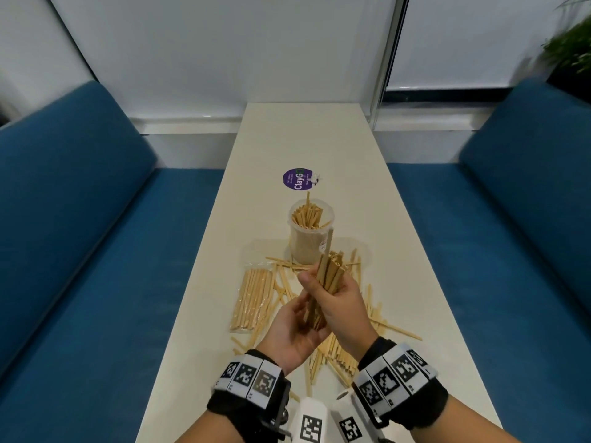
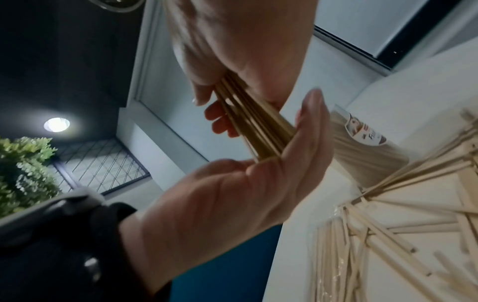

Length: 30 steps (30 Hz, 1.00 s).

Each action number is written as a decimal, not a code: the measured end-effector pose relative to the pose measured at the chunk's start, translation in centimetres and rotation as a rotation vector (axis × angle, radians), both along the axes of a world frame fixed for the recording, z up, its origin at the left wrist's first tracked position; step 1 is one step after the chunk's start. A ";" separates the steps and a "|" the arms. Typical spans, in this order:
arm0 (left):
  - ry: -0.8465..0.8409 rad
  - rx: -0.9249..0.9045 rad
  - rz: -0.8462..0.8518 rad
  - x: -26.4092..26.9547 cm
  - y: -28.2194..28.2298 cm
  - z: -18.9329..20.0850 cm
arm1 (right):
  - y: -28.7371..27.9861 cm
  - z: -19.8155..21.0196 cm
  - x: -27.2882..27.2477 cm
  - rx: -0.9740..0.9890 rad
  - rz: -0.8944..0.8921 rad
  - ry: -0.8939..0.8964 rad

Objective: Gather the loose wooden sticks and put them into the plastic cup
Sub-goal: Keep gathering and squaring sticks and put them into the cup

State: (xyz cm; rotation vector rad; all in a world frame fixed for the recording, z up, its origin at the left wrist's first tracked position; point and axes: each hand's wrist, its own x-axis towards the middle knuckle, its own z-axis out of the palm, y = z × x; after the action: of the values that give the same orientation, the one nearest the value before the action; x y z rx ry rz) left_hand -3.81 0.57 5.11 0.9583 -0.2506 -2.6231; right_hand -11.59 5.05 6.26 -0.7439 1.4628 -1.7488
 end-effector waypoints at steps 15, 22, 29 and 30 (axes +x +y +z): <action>0.046 0.048 -0.095 -0.2 0.0 0.4 | 0.3 1.4 -0.7 -0.001 -0.003 0.026; -0.025 -0.183 -0.237 0.5 -0.1 -0.1 | 0.1 2.1 -1.2 0.020 -0.024 -0.046; -0.223 -1.282 -0.621 2.3 -1.0 1.9 | 0.9 2.8 -1.6 0.079 -0.013 -0.014; -0.227 -1.340 -0.624 2.0 -0.7 2.1 | 1.0 2.7 -1.3 0.100 0.011 -0.024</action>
State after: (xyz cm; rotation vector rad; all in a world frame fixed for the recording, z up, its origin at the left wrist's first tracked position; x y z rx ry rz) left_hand -1.86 -0.08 7.21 0.6513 -2.2411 -1.9260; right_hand -12.86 6.01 8.99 -0.6755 1.5150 -1.6576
